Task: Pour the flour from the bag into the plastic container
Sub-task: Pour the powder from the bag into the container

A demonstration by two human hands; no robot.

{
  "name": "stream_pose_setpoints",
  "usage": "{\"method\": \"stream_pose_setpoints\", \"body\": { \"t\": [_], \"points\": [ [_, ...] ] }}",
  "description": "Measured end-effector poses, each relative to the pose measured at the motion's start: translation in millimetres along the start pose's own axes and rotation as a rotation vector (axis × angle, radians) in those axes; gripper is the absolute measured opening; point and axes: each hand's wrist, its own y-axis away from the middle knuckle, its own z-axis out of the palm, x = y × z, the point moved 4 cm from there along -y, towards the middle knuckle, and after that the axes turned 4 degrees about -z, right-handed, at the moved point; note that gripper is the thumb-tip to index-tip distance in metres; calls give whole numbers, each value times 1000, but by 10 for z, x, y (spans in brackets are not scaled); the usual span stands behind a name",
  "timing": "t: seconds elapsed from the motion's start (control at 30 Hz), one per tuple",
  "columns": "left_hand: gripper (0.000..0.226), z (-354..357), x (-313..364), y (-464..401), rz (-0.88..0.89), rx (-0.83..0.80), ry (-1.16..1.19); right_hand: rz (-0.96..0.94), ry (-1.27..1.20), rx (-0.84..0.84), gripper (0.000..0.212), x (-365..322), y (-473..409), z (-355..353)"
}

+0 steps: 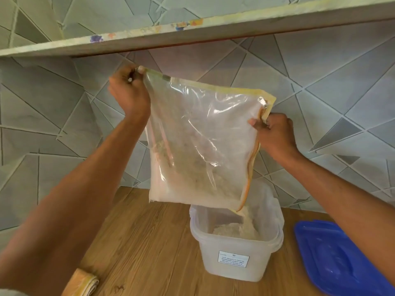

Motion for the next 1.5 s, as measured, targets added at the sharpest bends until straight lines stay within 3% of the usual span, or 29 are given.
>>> {"method": "stream_pose_setpoints", "body": {
  "t": [0.1, 0.23, 0.33, 0.47, 0.6, 0.7, 0.83, 0.93, 1.07, 1.17, 1.3, 1.4, 1.5],
  "points": [
    [21, 24, 2, 34, -11, -2, 13, 5, 23, -76, 38, -17, -19, 13],
    [18, -24, -55, -81, -43, 22, 9, 56, -5, 22, 41, 35, 13, 28],
    [19, 7, -46, -51, -2, -21, 9, 23, 39, -66, 48, -36, 44, 76],
    [22, -53, -110, -153, -91, 20, 38, 51, 5, 33, 50, -21, 12, 36],
    [15, -68, -55, -81, -44, -34, 8, 31, 1, -50, 52, -86, 11, 42],
    [25, -123, -82, -161, -82, -17, 8, 52, -38, 32, 46, -6, -34, 3],
    [16, -53, 42, -47, -9, -95, -3, 31, 32, -103, 47, -140, 33, 73],
    [17, -70, 15, -93, -32, -43, -9, 13, 25, -31, 50, -158, -12, -14],
    [16, -57, 43, -55, 2, -89, -33, 57, 14, -103, 47, -84, 28, 31],
    [16, -98, 5, -95, -37, -35, -16, 50, -35, -17, 48, -119, 31, -18],
    [21, -58, 64, -46, -7, -81, -18, 80, 46, -124, 43, -146, 56, 51],
    [21, -81, 40, -42, -29, -58, 21, 159, -40, -25, 27, -31, 26, -23],
    [18, -47, 55, -40, -25, -93, 35, 264, -107, 88, 23, 144, 54, -47]
  ]
}}
